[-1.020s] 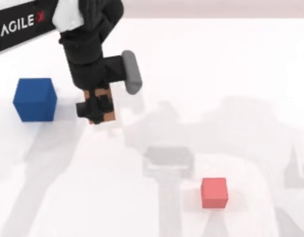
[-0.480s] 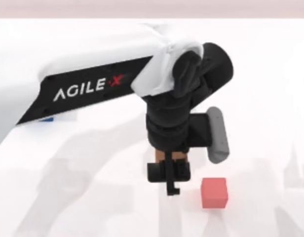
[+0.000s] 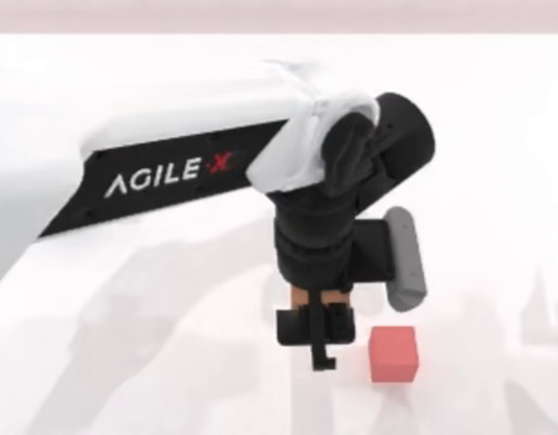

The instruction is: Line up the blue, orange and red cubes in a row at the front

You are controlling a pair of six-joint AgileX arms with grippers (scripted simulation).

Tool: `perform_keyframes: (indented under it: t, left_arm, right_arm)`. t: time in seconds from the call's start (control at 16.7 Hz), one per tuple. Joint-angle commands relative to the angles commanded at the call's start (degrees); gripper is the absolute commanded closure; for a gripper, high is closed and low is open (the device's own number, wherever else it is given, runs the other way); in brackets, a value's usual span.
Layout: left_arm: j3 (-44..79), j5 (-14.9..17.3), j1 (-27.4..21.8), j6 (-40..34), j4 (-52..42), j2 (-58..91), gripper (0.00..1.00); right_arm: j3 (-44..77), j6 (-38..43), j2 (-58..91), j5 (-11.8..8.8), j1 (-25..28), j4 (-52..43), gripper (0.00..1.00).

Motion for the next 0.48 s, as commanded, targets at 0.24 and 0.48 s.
perform_keyframes:
  t: [0.24,0.48]
  left_arm:
    - [-5.1,0.1,-0.2,-0.2,8.1,2.8,1.0]
    - [-7.5,0.0,-0.4,-0.3,11.7,4.2,1.0]
  right_arm:
    - [0.0,0.0,0.0,0.0,0.0,0.0,0.0]
    - [0.0,0.0,0.0,0.0,0.0,0.0,0.0]
